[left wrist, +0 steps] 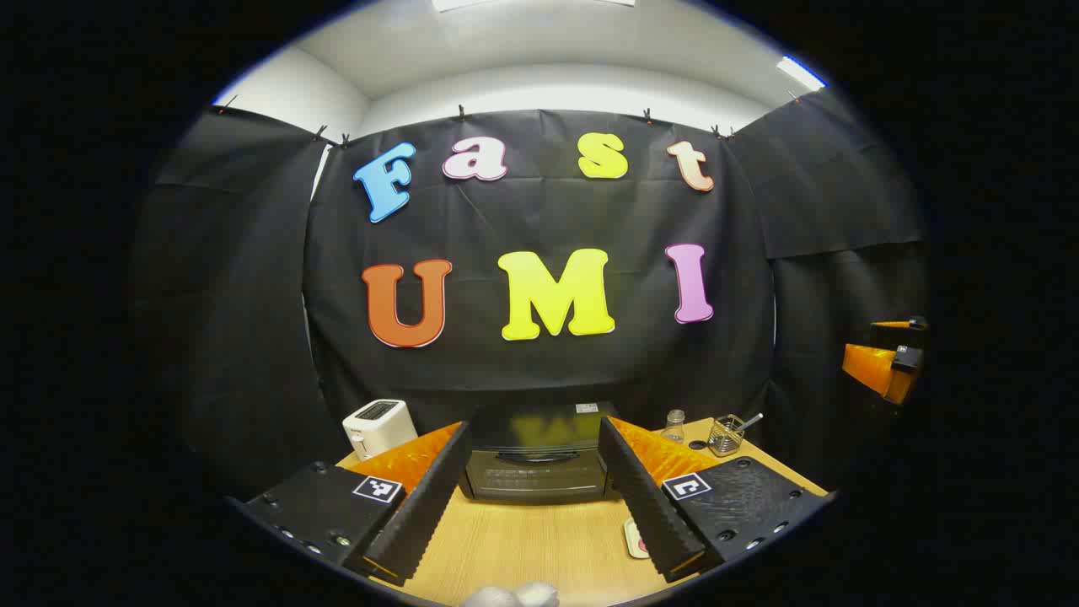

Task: Open the electric oven with the left hand, put the food in, and close the electric oven.

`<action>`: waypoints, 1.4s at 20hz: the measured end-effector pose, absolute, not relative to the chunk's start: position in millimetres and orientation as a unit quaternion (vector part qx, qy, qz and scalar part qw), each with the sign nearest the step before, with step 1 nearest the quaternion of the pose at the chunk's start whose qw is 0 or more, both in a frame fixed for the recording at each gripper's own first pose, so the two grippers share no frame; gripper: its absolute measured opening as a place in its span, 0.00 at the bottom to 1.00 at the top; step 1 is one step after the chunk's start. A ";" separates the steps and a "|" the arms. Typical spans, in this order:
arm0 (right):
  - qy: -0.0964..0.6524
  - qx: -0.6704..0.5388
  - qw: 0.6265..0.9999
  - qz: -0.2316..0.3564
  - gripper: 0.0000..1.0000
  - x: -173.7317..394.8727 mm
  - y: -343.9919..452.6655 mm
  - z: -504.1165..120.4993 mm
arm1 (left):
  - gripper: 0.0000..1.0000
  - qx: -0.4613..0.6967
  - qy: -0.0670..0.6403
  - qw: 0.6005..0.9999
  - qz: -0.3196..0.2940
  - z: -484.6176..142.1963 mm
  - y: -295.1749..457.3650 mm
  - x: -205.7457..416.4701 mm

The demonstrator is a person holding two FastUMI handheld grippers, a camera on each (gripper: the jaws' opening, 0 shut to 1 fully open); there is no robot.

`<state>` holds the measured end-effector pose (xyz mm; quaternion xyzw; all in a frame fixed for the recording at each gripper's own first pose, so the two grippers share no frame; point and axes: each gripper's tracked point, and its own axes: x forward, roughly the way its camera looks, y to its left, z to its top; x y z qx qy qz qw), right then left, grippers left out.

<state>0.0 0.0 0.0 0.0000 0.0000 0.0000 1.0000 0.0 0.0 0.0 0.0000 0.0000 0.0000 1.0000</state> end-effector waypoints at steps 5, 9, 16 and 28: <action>0.000 -0.003 1.000 -0.001 1.00 1.9 4.2 2.8 | 0.96 -0.002 -0.003 1.000 -0.001 1.3 2.8 2.9; 0.000 -0.004 1.000 0.000 1.00 3.0 6.0 2.4 | 0.96 0.004 -0.004 1.000 -0.002 -0.5 3.0 7.1; 0.003 -0.004 1.000 -0.008 1.00 3.6 0.5 1.8 | 0.96 0.000 -0.001 1.000 -0.007 -5.6 0.3 19.2; 0.038 0.008 0.998 -0.054 1.00 -11.8 -18.0 -1.3 | 0.97 -0.013 0.033 0.999 -0.032 -73.3 -12.8 144.4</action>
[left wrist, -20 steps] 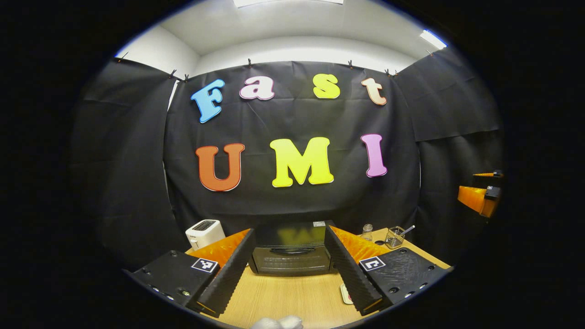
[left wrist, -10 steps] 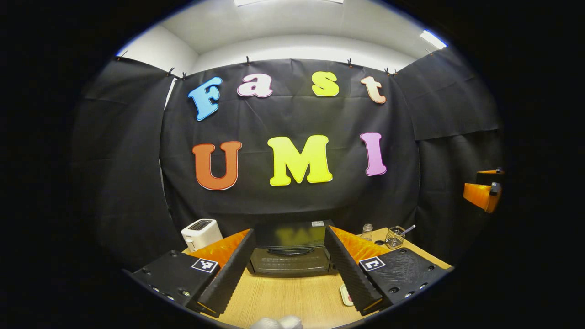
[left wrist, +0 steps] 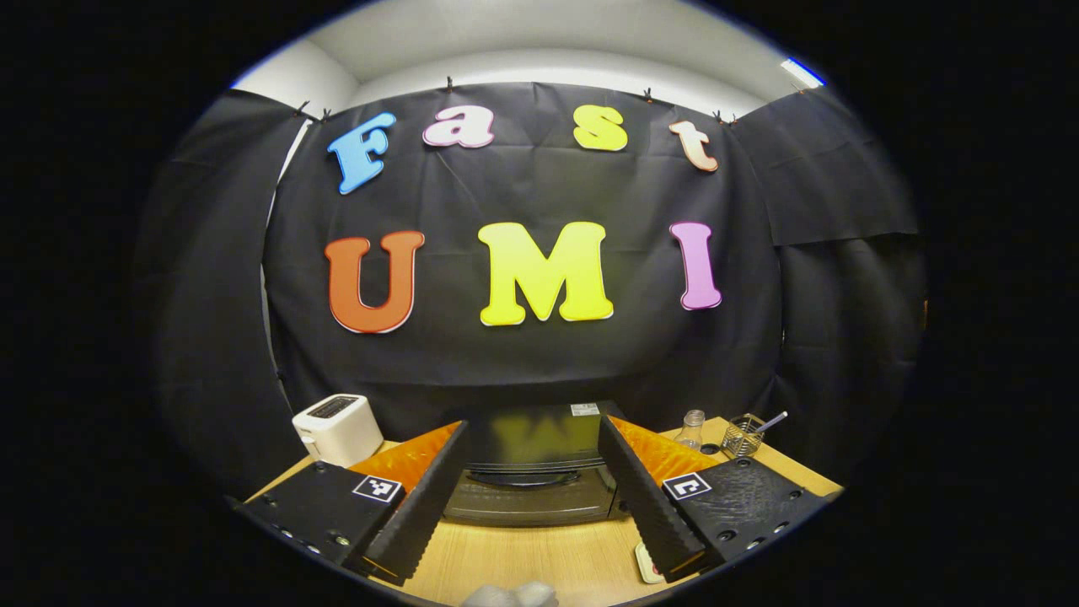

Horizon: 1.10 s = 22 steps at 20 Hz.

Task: Open the electric oven with the left hand, put the food in, and close the electric oven.

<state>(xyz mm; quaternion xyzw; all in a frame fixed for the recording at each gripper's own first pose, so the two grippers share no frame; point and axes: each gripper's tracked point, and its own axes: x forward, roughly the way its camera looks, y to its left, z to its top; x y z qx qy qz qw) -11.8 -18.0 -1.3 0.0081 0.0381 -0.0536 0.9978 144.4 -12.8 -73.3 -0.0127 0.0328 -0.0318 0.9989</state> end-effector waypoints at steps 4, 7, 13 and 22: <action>0.058 0.001 0.995 -0.079 1.00 -24.1 -34.1 -11.9 | 0.97 0.000 0.069 0.997 -0.035 -118.8 -18.4 194.6; 0.072 0.000 0.993 -0.095 1.00 -25.6 -43.0 -17.7 | 0.97 -0.001 0.085 0.996 -0.032 -142.9 -14.4 216.7; 0.088 0.005 0.990 -0.109 1.00 -22.3 -52.6 -26.9 | 0.97 -0.002 0.125 0.992 -0.026 -182.3 -9.0 237.3; 0.091 0.018 0.991 -0.095 1.00 -15.4 -46.2 -33.0 | 0.96 -0.010 0.138 0.990 -0.028 -186.6 -11.4 224.9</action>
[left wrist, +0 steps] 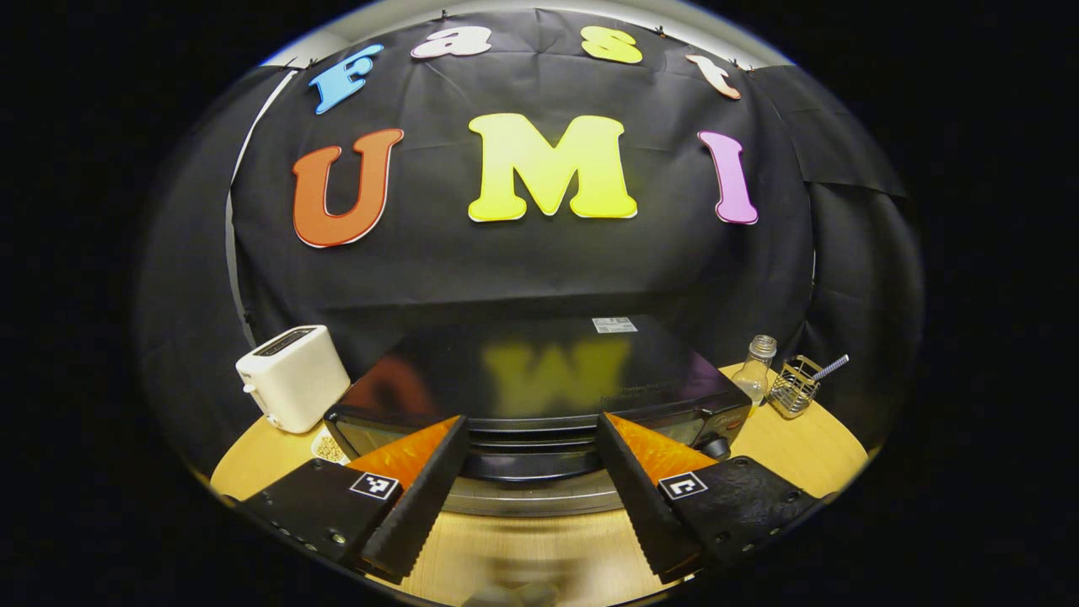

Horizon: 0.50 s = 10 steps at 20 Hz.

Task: Open the electric oven with the left hand, put the food in, and close the electric oven.

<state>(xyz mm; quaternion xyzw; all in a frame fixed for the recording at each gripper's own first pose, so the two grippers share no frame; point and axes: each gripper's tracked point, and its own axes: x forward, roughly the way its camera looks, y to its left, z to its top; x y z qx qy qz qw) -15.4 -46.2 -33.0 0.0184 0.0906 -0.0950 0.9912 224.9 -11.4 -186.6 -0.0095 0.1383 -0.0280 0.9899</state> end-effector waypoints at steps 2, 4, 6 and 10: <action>0.089 0.018 0.992 -0.092 1.00 -15.5 -45.8 -33.5 | 0.96 -0.009 0.138 0.990 -0.028 -188.4 -11.1 215.2; 0.089 0.021 0.992 -0.090 1.00 -15.9 -44.9 -34.6 | 0.96 -0.008 0.140 0.990 -0.029 -192.8 -11.9 202.7; 0.091 0.023 0.992 -0.087 1.00 -18.2 -44.3 -38.1 | 0.96 -0.008 0.143 0.989 -0.031 -198.1 -12.4 188.9; 0.103 0.024 0.991 -0.083 1.00 -24.3 -41.9 -48.2 | 0.96 -0.009 0.149 0.988 -0.036 -212.9 -12.3 160.2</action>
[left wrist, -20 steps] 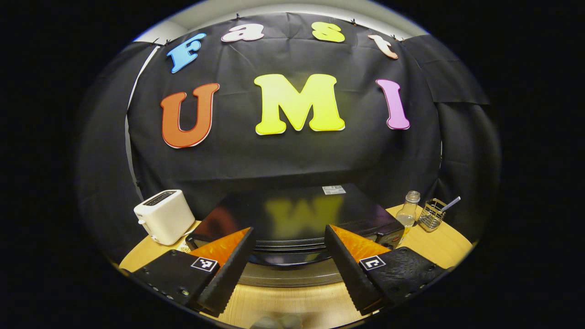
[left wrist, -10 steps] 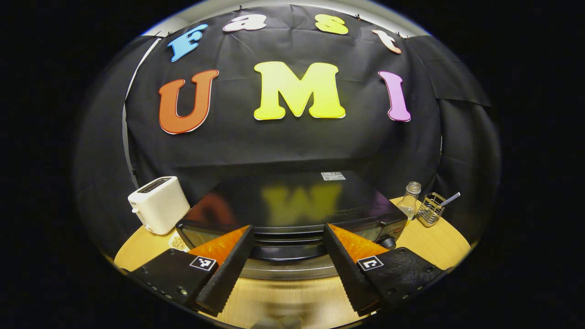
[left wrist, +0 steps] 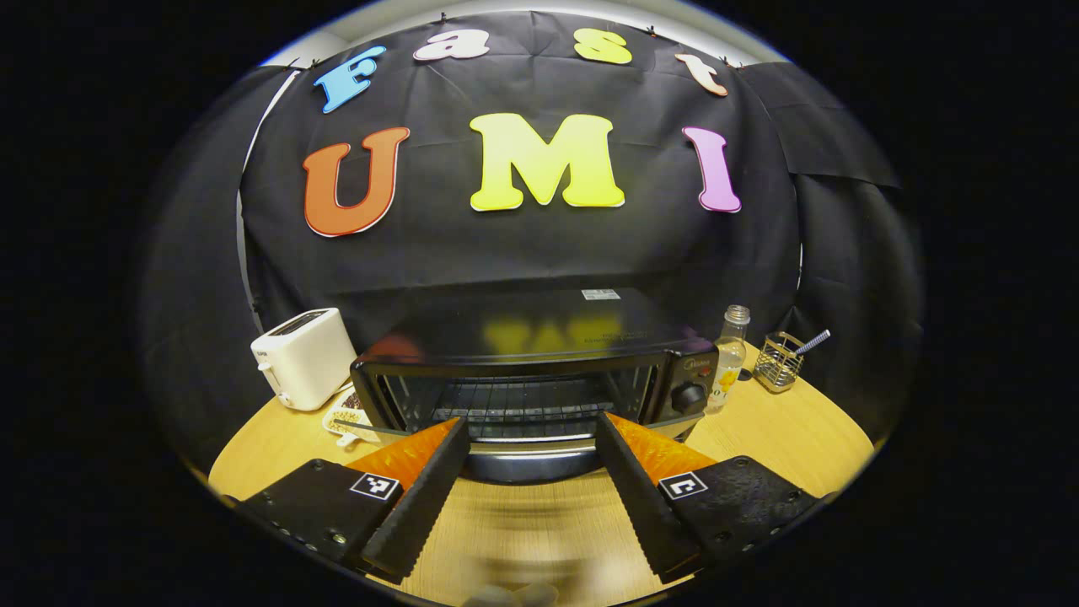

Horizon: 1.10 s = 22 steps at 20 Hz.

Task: Open the electric oven with the left hand, put the food in, and close the electric oven.

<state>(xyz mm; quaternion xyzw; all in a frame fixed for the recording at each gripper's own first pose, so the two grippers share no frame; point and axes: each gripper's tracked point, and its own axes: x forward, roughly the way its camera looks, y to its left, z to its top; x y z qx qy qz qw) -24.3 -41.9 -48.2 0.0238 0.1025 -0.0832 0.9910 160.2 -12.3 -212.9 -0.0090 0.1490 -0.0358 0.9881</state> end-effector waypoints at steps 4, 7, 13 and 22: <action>0.107 0.022 0.991 -0.080 1.00 -31.0 -39.4 -52.0 | 0.96 -0.013 0.165 0.986 -0.038 -234.7 -13.2 133.4; 0.112 0.023 0.990 -0.079 1.00 -33.1 -38.0 -57.0 | 0.96 -0.009 0.176 0.984 -0.040 -249.4 -15.9 119.9; 0.124 0.019 0.989 -0.076 1.00 -40.1 -34.3 -67.3 | 0.96 -0.013 0.201 0.979 -0.039 -277.8 -15.5 98.7; 0.143 0.021 0.987 -0.074 1.00 -40.2 -39.1 -85.0 | 0.96 -0.027 0.269 0.962 -0.038 -331.6 -20.3 78.6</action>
